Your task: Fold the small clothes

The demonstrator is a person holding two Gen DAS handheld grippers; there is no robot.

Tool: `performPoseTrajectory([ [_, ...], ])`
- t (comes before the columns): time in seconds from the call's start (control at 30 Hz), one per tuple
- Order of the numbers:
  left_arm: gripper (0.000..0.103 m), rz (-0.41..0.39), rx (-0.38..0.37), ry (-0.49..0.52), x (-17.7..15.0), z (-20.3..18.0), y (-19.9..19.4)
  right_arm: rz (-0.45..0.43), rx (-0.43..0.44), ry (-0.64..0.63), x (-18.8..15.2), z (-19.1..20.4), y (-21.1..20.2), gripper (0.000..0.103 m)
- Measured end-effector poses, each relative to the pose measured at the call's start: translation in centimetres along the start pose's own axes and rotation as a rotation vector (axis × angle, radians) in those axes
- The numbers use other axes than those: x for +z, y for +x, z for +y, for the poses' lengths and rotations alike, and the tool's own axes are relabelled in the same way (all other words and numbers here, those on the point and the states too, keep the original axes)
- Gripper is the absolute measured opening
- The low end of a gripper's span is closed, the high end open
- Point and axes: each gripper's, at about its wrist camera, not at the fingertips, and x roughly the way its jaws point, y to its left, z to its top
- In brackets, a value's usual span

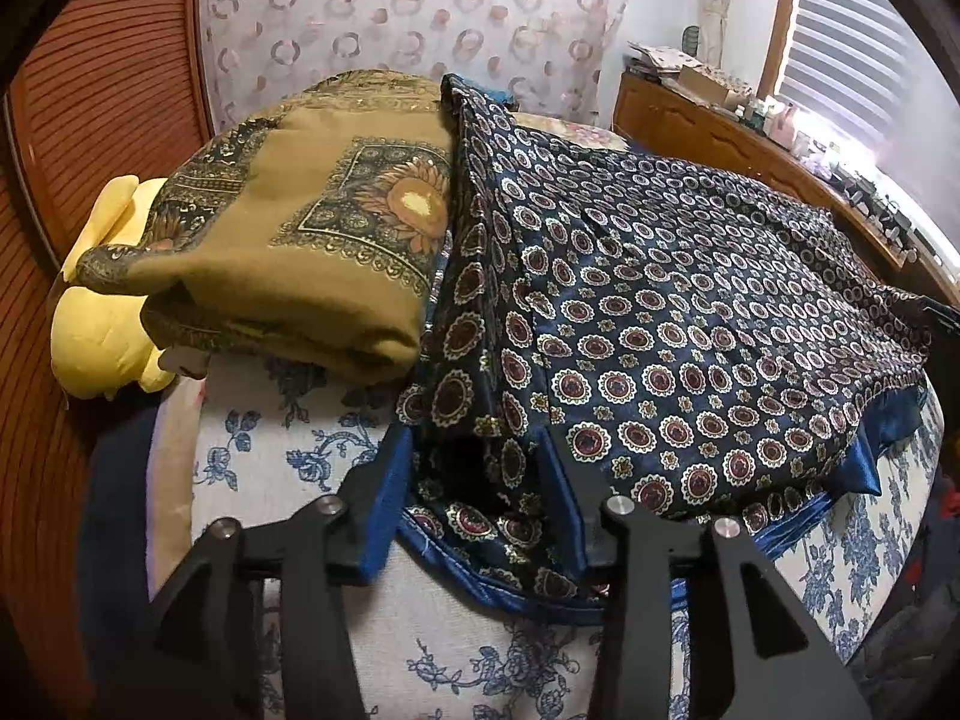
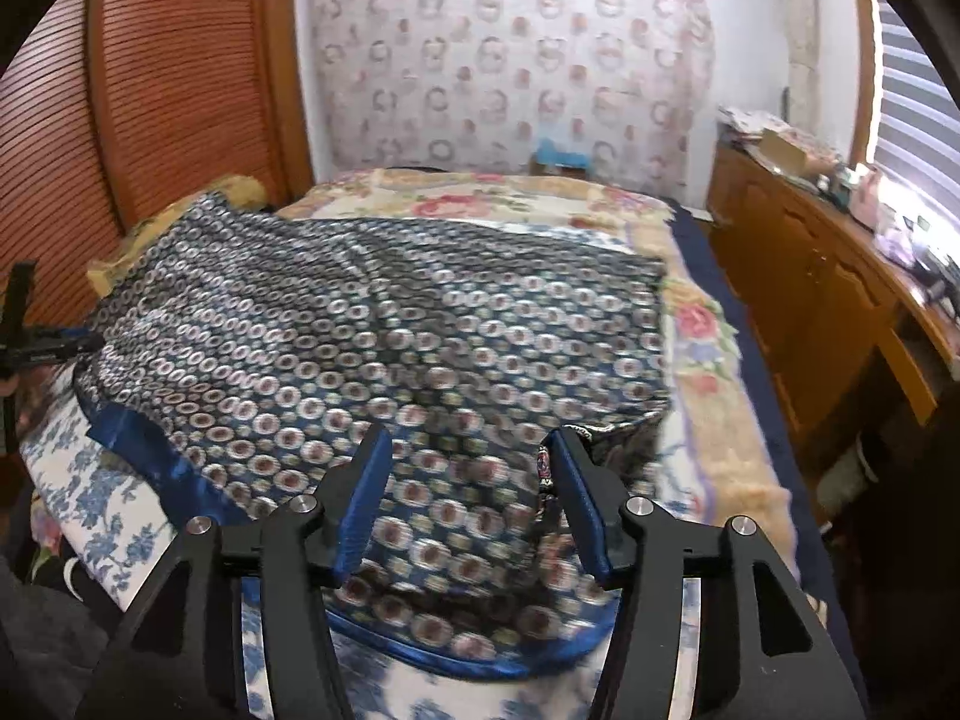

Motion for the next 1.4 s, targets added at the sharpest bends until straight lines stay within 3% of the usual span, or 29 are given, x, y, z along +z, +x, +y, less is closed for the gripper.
performPoseTrajectory([
  [0.37,0.052,0.002,0.037,0.027,-0.3,-0.3,0.1,0.052,0.084,-0.074,-0.4,5.6,4.1,0.063],
  [0.8,0.054,0.000,0.056,0.007,-0.3,-0.1,-0.4,0.128,0.067,-0.083,-1.0,6.7,7.3,0.064],
  [1.0,0.054,-0.088,0.062,-0.073,-0.4,1.7,-3.3,0.128,0.050,-0.094,-1.1,6.9,7.4,0.064],
  [1.17,0.054,-0.040,0.073,-0.092,-0.3,2.6,-2.2,0.129,0.054,-0.090,-1.0,7.0,7.5,0.064],
  [1.4,0.050,-0.004,0.020,-0.089,-0.7,1.6,-0.6,0.128,0.055,-0.087,-1.0,6.9,7.4,0.064],
])
